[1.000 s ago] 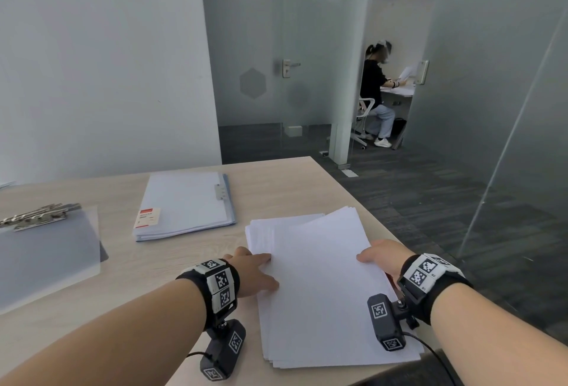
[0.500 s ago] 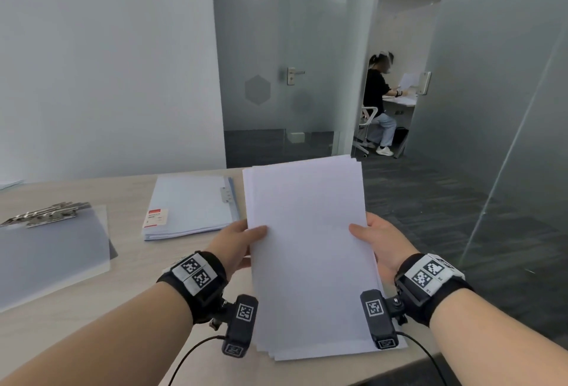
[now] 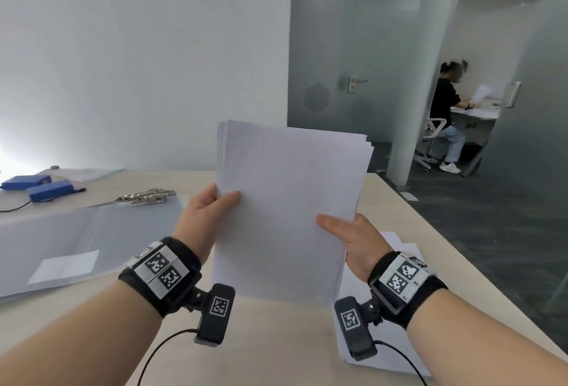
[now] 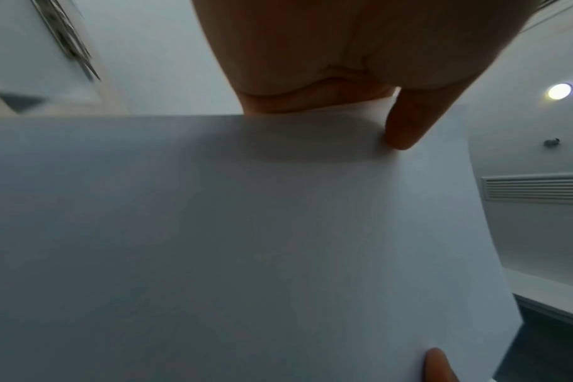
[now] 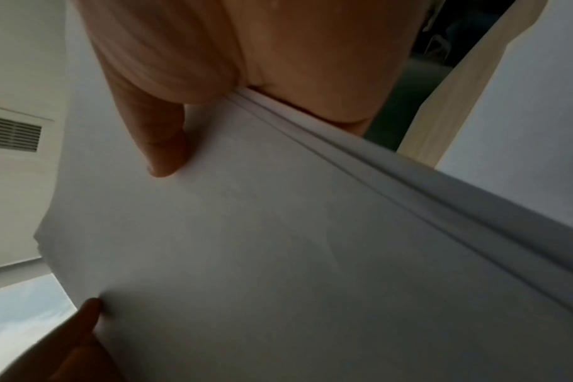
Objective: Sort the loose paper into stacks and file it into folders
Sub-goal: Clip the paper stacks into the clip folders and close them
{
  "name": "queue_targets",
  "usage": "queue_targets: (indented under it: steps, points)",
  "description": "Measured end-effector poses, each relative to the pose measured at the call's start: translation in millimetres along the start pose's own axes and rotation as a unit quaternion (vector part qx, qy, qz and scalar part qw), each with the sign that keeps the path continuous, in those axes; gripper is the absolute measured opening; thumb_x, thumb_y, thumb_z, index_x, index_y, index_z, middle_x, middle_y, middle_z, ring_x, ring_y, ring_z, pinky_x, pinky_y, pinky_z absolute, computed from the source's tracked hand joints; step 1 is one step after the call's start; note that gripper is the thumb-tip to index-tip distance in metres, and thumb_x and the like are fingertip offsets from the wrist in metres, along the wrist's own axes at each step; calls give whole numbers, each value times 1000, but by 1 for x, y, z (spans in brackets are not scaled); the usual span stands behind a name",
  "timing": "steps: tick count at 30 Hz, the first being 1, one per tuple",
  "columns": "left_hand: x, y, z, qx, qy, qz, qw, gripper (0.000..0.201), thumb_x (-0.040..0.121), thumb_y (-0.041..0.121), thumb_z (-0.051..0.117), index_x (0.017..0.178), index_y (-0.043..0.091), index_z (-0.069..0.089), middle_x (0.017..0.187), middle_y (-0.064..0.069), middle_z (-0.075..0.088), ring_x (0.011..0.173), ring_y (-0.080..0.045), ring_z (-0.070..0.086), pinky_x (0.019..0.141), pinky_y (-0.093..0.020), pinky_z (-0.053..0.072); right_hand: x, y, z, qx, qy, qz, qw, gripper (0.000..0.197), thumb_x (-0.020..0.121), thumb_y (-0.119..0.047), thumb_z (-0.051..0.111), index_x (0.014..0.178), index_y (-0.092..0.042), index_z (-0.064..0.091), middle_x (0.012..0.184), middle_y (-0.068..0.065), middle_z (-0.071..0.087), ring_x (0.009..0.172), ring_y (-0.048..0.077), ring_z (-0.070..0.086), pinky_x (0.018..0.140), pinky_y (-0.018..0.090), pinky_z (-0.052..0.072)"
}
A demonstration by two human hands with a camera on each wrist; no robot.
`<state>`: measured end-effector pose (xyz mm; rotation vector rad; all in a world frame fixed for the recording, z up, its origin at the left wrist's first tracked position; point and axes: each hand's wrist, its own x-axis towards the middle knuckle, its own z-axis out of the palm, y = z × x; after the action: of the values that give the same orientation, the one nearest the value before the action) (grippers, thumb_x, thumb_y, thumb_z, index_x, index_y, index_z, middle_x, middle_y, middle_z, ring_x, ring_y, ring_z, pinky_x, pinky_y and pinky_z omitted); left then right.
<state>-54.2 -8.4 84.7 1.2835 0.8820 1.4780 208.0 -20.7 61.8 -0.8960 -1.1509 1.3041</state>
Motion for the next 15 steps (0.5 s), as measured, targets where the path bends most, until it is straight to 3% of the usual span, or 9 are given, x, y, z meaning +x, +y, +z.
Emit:
queue_targets:
  steps: [1, 3, 4, 8, 11, 13, 15]
  points:
    - [-4, 1, -11, -8, 8, 2, 1000, 12, 81, 18, 70, 88, 25, 75, 92, -4, 77, 80, -21, 72, 67, -27, 57, 3, 6, 10, -5, -9, 1, 1000, 38, 78, -16, 82, 112, -2, 73, 113, 18, 74, 107, 35, 71, 99, 48, 53]
    - [-12, -3, -29, -17, 11, -1, 1000, 39, 78, 16, 67, 117, 18, 68, 108, -7, 76, 91, -23, 73, 71, -29, 58, 6, 20, 26, -16, -22, 9, 1000, 41, 73, -22, 81, 108, -3, 74, 111, 18, 75, 105, 34, 72, 101, 50, 52]
    - [-18, -6, -36, -18, 11, -4, 1000, 46, 77, 14, 67, 123, 17, 65, 111, -6, 76, 93, -22, 73, 72, -29, 58, 6, 29, 31, -22, -28, 14, 999, 46, 69, -27, 84, 107, -3, 75, 110, 18, 75, 104, 34, 72, 102, 50, 52]
    - [-36, -27, -50, -14, 18, -46, 999, 52, 69, 20, 76, 119, 10, 67, 110, -11, 76, 94, -25, 74, 71, -27, 59, 6, 51, 39, -51, -41, 9, 998, 81, 44, -50, 98, 107, -5, 76, 111, 17, 75, 107, 32, 71, 103, 48, 51]
    - [-38, -39, -50, -15, 22, -70, 997, 50, 66, 21, 79, 112, 6, 69, 107, -14, 77, 90, -24, 75, 68, -26, 58, 6, 52, 36, -28, -43, 1, 999, 77, 37, -52, 99, 97, -8, 80, 109, 20, 75, 103, 34, 72, 94, 44, 55]
    - [-39, -43, -48, -24, 14, -73, 997, 42, 69, 17, 75, 109, 5, 70, 105, -15, 77, 85, -23, 76, 66, -26, 58, 5, 49, 34, -25, -45, -1, 999, 73, 38, -50, 99, 97, -10, 81, 109, 20, 75, 103, 35, 72, 92, 44, 56]
    - [-38, -45, -47, -31, 7, -80, 996, 42, 70, 16, 74, 110, 5, 70, 107, -16, 76, 88, -25, 76, 67, -27, 58, 3, 48, 32, -35, -54, -2, 998, 61, 51, -41, 97, 101, -11, 79, 112, 18, 75, 106, 35, 71, 93, 45, 56]
